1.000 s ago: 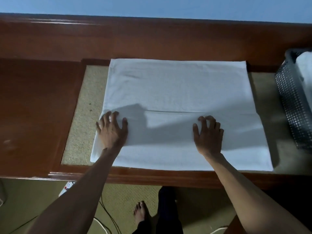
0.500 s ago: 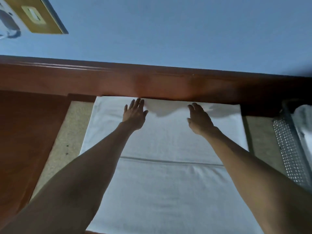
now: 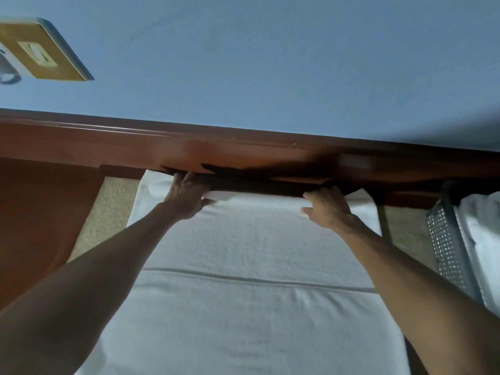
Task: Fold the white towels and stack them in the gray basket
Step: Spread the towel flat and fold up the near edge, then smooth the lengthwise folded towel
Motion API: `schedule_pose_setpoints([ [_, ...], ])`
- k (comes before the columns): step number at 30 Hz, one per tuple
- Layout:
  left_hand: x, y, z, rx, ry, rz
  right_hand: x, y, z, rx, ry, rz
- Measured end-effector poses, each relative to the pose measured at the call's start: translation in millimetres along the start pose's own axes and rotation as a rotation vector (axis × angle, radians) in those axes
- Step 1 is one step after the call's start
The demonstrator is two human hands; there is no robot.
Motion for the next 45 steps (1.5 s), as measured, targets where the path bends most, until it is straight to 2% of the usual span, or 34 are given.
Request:
schedule_pose_setpoints([
  [5,-27,9,-11,-0.205,0.110,0.269,-13,-32,-17,0.207,0.067,-0.050],
  [8,-37,23,-22,-0.373,0.184,0.222,-17,-37,-30,0.293,0.109,-0.012],
  [10,-40,31,-33,-0.408,0.163,0.102,-24,-35,-41,0.335,0.098,0.016],
  [15,-54,39,-79,-0.336,-0.079,-0.277,-39,-28,-78,0.391,0.082,0.083],
  [19,-56,39,-126,-0.293,-0.198,-0.399,-35,-27,-113,0.421,-0.004,0.169],
  [23,-51,36,-171,-0.269,-0.262,-0.476,-30,-15,-161,0.428,-0.109,0.457],
  [25,-49,29,-192,-0.232,-0.277,-0.492,-27,-5,-185,0.432,-0.133,0.506],
  [33,-18,18,-281,-0.175,-0.352,-0.480,20,35,-285,0.375,-0.175,0.148],
  [37,2,10,-327,-0.140,-0.386,-0.483,28,65,-333,0.310,-0.272,0.144],
  [41,26,5,-369,-0.151,-0.428,-0.520,52,79,-363,0.312,-0.265,0.163],
  [45,54,1,-404,-0.151,-0.356,-0.497,73,87,-385,0.288,-0.261,0.090],
])
Point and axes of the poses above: each hand's wrist, its own z-axis towards the middle knuckle, its own x-axis out of the palm, y = z × x, the point moved 3 cm from there along z, towards the middle knuckle, and after that the axes turned 12 degrees about -z, right-handed, at the moved point
